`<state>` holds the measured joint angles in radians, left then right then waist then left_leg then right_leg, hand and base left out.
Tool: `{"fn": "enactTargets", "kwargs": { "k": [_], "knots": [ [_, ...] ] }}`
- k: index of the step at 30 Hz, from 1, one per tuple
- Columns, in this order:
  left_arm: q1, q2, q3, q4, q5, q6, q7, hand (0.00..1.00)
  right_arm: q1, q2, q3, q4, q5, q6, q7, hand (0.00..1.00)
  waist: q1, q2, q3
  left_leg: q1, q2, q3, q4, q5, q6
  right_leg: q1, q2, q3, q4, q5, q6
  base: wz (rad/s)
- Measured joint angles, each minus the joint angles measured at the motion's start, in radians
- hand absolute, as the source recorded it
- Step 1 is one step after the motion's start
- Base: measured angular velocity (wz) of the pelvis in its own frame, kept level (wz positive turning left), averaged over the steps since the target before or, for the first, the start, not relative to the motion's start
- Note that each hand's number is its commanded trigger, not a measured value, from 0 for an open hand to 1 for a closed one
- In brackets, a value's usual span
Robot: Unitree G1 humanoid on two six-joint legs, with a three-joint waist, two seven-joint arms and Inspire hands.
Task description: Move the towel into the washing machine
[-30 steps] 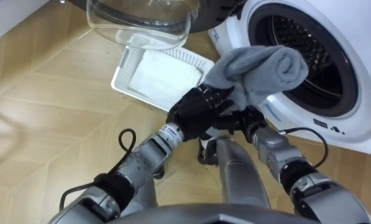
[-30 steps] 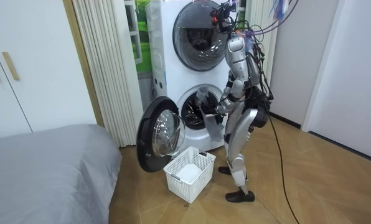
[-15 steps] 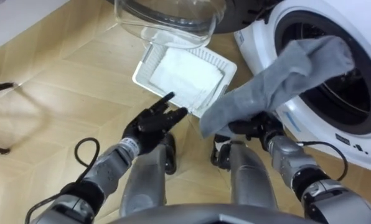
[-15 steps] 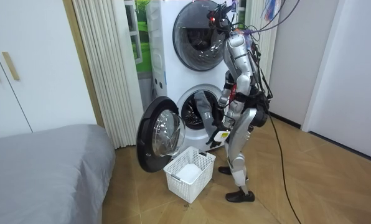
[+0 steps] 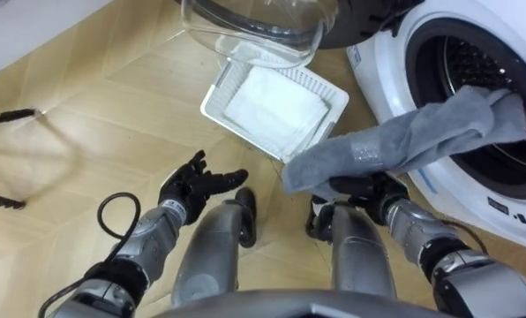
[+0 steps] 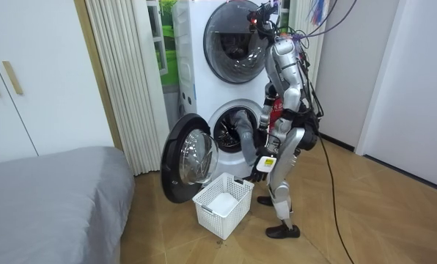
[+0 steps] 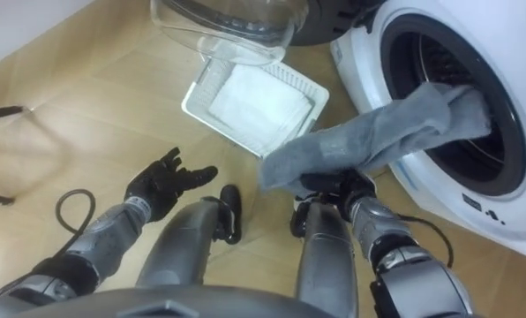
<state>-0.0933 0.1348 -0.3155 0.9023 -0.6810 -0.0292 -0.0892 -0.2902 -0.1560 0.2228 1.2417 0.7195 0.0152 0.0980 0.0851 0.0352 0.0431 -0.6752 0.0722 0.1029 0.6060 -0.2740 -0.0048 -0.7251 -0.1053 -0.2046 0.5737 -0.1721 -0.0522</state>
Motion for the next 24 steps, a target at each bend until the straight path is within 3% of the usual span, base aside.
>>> {"fn": "enactTargets", "kwargs": {
  "k": [4, 9, 14, 17, 21, 24],
  "knots": [
    [0.001, 0.001, 0.006, 0.021, -0.001, 0.009, -0.003, 0.00, -0.004, -0.005, -0.011, 0.032, 0.139, 0.020, 0.080, 1.00, -0.004, -0.004, 0.0022, 0.000, -0.001, -0.001, 0.001, 0.001, 0.000, 0.000, 0.001, 0.001, 0.001, 0.000, 0.000, 0.00],
    [-0.001, 0.002, 0.019, 0.022, 0.017, 0.030, -0.013, 0.00, -0.009, -0.012, -0.010, 0.074, 0.194, 0.044, 0.191, 1.00, -0.009, -0.014, 0.0091, -0.007, -0.001, -0.008, 0.006, 0.001, 0.000, 0.000, 0.000, -0.006, 0.001, 0.000, 0.000, 0.03],
    [-0.016, 0.002, 0.019, 0.026, 0.028, 0.041, -0.013, 0.00, -0.015, -0.034, -0.009, 0.091, 0.262, 0.079, 0.249, 1.00, -0.006, -0.017, 0.0108, -0.022, -0.003, -0.022, 0.025, 0.001, 0.000, -0.002, -0.004, -0.021, 0.003, -0.002, 0.001, 0.09],
    [-0.016, 0.008, 0.019, 0.019, 0.029, 0.049, -0.008, 0.00, -0.021, -0.057, -0.009, 0.090, 0.313, 0.096, 0.271, 1.00, -0.005, -0.022, 0.0110, -0.030, -0.019, -0.015, 0.033, 0.001, 0.000, -0.025, -0.018, -0.010, 0.039, -0.017, 0.006, 0.05],
    [-0.020, 0.042, 0.019, 0.015, -0.016, 0.053, -0.002, 0.00, -0.039, -0.087, -0.009, 0.089, 0.392, 0.119, 0.288, 1.00, 0.000, -0.028, 0.0098, -0.064, -0.018, -0.009, 0.053, 0.001, 0.001, -0.061, -0.031, -0.010, 0.064, -0.018, 0.003, 0.01],
    [-0.019, 0.067, 0.022, 0.010, -0.036, 0.051, 0.010, 0.00, -0.066, -0.113, -0.021, 0.073, 0.459, 0.120, 0.287, 1.00, -0.007, -0.055, 0.0101, -0.081, -0.030, 0.002, 0.054, 0.006, 0.010, -0.095, -0.045, 0.003, 0.092, -0.021, 0.001, 0.01]
  ]
}}
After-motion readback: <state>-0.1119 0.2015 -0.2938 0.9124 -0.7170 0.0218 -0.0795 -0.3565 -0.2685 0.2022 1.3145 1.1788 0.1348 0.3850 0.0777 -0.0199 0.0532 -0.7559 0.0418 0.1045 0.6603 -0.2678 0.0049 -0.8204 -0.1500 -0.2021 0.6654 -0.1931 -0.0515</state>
